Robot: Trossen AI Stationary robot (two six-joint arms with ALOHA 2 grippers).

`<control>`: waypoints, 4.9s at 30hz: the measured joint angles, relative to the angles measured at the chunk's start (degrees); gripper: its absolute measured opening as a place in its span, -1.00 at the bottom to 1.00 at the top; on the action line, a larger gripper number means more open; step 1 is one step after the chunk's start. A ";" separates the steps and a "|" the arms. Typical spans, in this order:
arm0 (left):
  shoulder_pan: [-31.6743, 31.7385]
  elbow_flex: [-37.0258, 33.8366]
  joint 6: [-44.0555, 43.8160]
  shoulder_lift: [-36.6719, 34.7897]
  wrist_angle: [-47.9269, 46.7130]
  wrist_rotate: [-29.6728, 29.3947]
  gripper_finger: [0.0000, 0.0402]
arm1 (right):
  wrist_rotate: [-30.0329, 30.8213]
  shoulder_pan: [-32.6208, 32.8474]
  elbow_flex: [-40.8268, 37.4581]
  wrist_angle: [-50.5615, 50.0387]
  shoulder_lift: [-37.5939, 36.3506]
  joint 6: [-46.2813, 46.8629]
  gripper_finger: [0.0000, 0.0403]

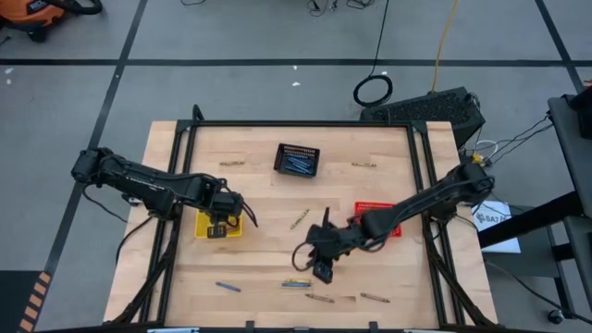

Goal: Sort crayons
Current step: Put the yellow green crayon into the red bin

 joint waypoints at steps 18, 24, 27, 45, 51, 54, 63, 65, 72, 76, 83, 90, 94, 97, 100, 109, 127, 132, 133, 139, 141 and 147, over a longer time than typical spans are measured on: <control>0.00 0.00 -0.50 0.00 -0.12 0.02 -0.70 | 2.80 3.82 3.89 13.20 10.34 -0.07 -0.39; -0.01 0.00 -0.50 0.01 -0.04 0.02 -0.70 | 2.75 4.39 13.60 -0.72 15.39 -4.69 -0.39; 0.00 0.00 -0.50 -0.01 -0.04 0.02 -0.70 | 2.60 4.41 15.34 -4.92 17.20 -5.13 -0.39; -0.01 0.00 -0.50 0.01 0.04 0.02 -0.71 | 2.53 5.12 15.50 -8.21 22.28 -5.20 -0.39; -0.01 0.00 -0.48 -0.01 0.05 0.03 -0.71 | 2.54 5.45 15.50 -8.56 23.72 -5.20 -0.39; -0.01 0.00 -0.48 -0.01 0.14 0.02 -0.71 | 2.65 5.44 15.50 -8.80 23.78 -5.37 -0.39; -0.01 0.00 -0.48 0.00 0.95 0.04 -0.71 | 4.28 5.39 15.50 -10.55 24.00 -5.24 -0.39; -0.01 0.00 -0.48 0.01 0.99 0.04 -0.71 | 4.36 5.38 15.50 -10.60 24.05 -5.24 -0.39; -0.01 0.00 -0.48 0.00 1.54 0.04 -0.71 | 6.90 5.17 15.54 -12.11 24.26 -5.20 -0.39; -0.01 0.00 -0.48 0.01 1.54 0.04 -0.71 | 6.90 4.48 15.54 -12.89 24.28 -4.33 -0.39; -0.01 0.00 -0.48 0.01 1.54 0.04 -0.71 | 6.96 3.10 15.54 -14.46 24.31 -1.14 -0.63; -0.01 0.00 -0.48 0.00 1.51 0.04 -0.71 | 7.30 2.74 15.54 -15.65 24.31 -0.02 -0.97; -0.01 0.00 -0.48 0.01 1.49 0.04 -0.71 | 7.30 2.62 15.54 -15.73 24.31 0.79 -0.96; -0.01 0.00 -0.46 0.00 1.49 0.04 -0.71 | 7.29 2.61 15.54 -15.66 24.31 0.61 -0.98; -0.01 0.00 -0.48 0.01 1.47 0.04 -0.71 | 7.25 2.60 15.54 -15.62 24.31 0.25 -0.99; -0.01 0.00 -0.46 0.01 1.46 0.04 -0.71 | 5.59 2.49 16.83 -16.25 24.44 -1.50 -1.00; -0.32 0.00 3.79 0.01 9.45 4.90 -0.71 | 15.50 0.66 31.95 -25.03 24.52 -4.61 -1.00; -0.49 0.00 5.79 0.00 17.63 7.17 -0.71 | 23.44 1.69 36.35 -27.04 24.52 -7.38 -1.00; -0.61 0.00 5.91 0.01 18.96 7.17 -0.71 | 24.83 1.95 37.13 -27.35 24.49 -7.78 -1.00; -0.91 0.00 6.10 0.01 29.14 7.96 -0.71 | 32.86 3.77 42.04 -31.44 24.46 -8.74 -1.00; -1.33 0.00 6.87 0.01 33.12 10.51 -0.71 | 34.34 4.46 44.57 -32.94 24.46 -9.07 -1.00; -3.49 0.00 9.12 0.01 47.12 14.10 -0.71 | 41.61 7.75 53.40 -37.90 24.41 -11.28 -1.00</control>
